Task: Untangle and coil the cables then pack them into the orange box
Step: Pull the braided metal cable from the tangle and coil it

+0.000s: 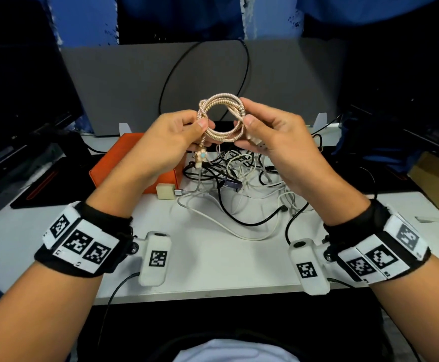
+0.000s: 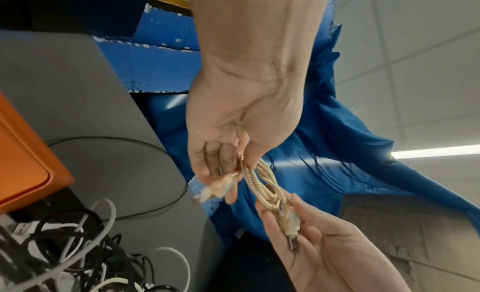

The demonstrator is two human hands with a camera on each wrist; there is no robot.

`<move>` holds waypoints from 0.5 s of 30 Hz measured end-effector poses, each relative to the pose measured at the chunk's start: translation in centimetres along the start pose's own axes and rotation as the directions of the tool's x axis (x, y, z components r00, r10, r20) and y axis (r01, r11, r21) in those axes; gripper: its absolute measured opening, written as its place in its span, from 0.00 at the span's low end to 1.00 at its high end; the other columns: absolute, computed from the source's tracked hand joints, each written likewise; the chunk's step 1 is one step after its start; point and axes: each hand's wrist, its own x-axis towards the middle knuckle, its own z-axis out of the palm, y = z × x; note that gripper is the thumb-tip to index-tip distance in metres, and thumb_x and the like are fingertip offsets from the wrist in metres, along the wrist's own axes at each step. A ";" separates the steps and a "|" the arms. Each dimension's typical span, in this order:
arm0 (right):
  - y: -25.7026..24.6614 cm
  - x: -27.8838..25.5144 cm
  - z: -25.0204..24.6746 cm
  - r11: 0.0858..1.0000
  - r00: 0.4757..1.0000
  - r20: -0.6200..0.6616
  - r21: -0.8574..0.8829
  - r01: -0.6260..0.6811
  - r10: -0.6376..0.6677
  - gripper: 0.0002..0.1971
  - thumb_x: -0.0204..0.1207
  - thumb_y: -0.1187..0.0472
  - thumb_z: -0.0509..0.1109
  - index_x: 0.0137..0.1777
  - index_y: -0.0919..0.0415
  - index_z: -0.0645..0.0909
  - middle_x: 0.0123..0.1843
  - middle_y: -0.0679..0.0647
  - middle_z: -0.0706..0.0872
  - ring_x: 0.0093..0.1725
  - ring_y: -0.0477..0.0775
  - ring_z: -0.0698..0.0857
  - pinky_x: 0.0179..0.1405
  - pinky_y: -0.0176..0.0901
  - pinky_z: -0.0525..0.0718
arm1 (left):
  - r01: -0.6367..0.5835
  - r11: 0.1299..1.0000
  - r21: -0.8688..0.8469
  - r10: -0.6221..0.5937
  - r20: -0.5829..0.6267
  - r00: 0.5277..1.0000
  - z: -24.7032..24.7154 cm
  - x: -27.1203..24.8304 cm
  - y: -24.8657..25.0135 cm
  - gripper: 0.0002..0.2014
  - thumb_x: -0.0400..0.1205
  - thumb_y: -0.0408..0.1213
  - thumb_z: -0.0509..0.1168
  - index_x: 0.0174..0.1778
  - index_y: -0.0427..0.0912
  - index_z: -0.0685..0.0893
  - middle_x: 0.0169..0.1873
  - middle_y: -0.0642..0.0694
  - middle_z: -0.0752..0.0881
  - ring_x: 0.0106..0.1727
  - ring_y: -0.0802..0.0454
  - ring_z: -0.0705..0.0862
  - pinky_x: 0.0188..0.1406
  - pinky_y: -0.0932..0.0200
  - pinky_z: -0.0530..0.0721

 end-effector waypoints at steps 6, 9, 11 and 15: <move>0.6 0.1 0.1 1.000 0.989 0.145 0.011 -0.017 0.015 0.24 0.86 0.71 0.67 0.80 0.56 0.79 0.52 0.43 0.89 0.58 0.48 0.86 0.75 0.57 0.83 | 0.064 0.973 -0.222 -0.081 -0.069 0.994 -0.5 0.2 -0.5 0.12 0.91 0.36 0.61 0.65 0.37 0.86 0.50 0.40 0.93 0.52 0.40 0.93 0.54 0.52 0.92; 0.5 0.1 0.1 1.000 0.992 0.129 0.013 -0.007 0.005 0.23 0.85 0.73 0.68 0.76 0.53 0.81 0.46 0.41 0.88 0.51 0.46 0.85 0.70 0.51 0.84 | 0.091 0.961 -0.262 -0.108 -0.051 0.993 -0.5 0.2 -0.3 0.11 0.91 0.36 0.62 0.64 0.38 0.86 0.53 0.41 0.94 0.53 0.43 0.94 0.49 0.56 0.91; 0.5 0.1 0.1 1.000 0.995 0.101 0.012 -0.008 0.007 0.22 0.85 0.74 0.68 0.74 0.53 0.82 0.46 0.43 0.88 0.51 0.47 0.86 0.70 0.54 0.85 | 0.096 0.975 -0.199 -0.103 -0.020 0.995 -0.9 0.2 -0.1 0.10 0.89 0.38 0.66 0.62 0.40 0.88 0.52 0.43 0.94 0.54 0.47 0.93 0.51 0.57 0.91; 0.7 0.1 -0.1 0.999 0.993 0.105 0.009 -0.051 0.050 0.23 0.85 0.72 0.69 0.79 0.59 0.78 0.51 0.52 0.88 0.52 0.48 0.87 0.67 0.49 0.88 | 0.087 0.978 -0.190 -0.091 -0.012 0.996 -1.5 0.2 0.1 0.09 0.85 0.37 0.71 0.58 0.39 0.90 0.50 0.43 0.94 0.48 0.48 0.93 0.49 0.59 0.91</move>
